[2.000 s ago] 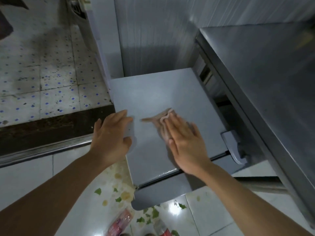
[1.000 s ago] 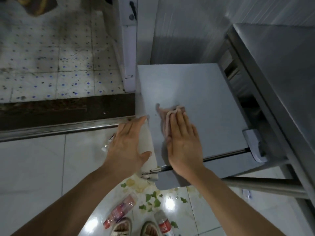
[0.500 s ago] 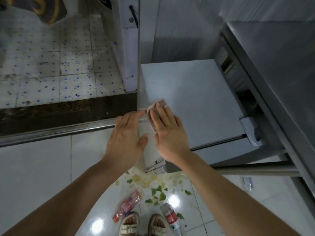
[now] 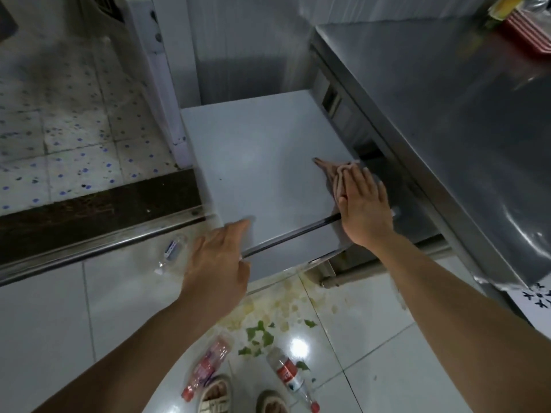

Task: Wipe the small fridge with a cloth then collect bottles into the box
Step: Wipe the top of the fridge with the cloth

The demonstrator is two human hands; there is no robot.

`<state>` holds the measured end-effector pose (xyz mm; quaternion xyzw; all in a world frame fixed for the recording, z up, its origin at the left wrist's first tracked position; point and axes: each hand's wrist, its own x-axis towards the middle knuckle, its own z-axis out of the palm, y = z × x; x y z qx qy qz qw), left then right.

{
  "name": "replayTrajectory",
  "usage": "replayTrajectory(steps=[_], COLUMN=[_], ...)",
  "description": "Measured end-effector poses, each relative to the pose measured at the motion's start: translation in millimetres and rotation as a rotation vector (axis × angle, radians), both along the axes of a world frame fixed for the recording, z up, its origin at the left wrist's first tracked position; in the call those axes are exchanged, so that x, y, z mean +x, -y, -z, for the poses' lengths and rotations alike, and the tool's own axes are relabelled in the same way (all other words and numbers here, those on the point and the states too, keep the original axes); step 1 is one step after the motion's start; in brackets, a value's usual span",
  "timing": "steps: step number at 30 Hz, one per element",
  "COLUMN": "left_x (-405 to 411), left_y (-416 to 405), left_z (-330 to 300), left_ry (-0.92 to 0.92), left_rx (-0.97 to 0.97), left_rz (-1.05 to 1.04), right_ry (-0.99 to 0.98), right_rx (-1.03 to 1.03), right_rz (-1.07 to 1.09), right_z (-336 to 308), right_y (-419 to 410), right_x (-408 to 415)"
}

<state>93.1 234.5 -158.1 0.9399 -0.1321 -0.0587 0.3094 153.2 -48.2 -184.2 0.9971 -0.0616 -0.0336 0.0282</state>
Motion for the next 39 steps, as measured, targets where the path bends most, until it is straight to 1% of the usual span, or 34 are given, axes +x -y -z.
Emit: replayTrajectory(steps=[3,5,8,11,14,16,18,21,24,26,29,31,36,39], left_x=[-12,-18,-26,-36,-52,-62,-68,-71,-67,-62,-57,-57,-57,-56], left_y=[-2,-3,-1,2,7,14,24,42,58,67,80,85,83,80], left_z=[3,3,0,-4,-7,-10,-12,-8,1,10,24,33,48,59], left_ry=[-0.02,-0.035,-0.049,0.01,0.037,0.072,0.113,0.151,0.166,0.206,0.219,0.221,0.26,0.309], left_rx=[0.021,0.011,0.006,-0.01,0.001,0.003,0.008,0.031,0.112,0.173,0.231,0.234,0.316,0.374], left_rz=[-0.001,-0.027,-0.149,-0.304,-0.396,-0.435,-0.443,-0.422,-0.357,-0.269,-0.166,-0.155,-0.143,-0.109], right_ry=[0.035,0.059,0.118,0.054,0.053,0.085,0.143,0.246,0.306,0.313,0.292,0.285,0.378,0.407], right_rx=[0.115,0.157,0.235,0.289,0.346,0.287,0.267,0.269,0.148,0.07,0.045,0.056,0.14,0.068], right_rz=[0.006,-0.087,-0.269,-0.398,-0.583,-0.733,-0.782,-0.736,-0.662,-0.599,-0.465,-0.401,-0.251,-0.253], right_z=[1,2,3,10,13,15,17,19,27,28,25,23,30,28], right_y=[-34,-64,-111,-147,-155,-147,-132,-92,-35,4,53,63,38,43], right_x=[-11,-31,-62,-78,-89,-91,-87,-82,-79,-74,-65,-65,-72,-70])
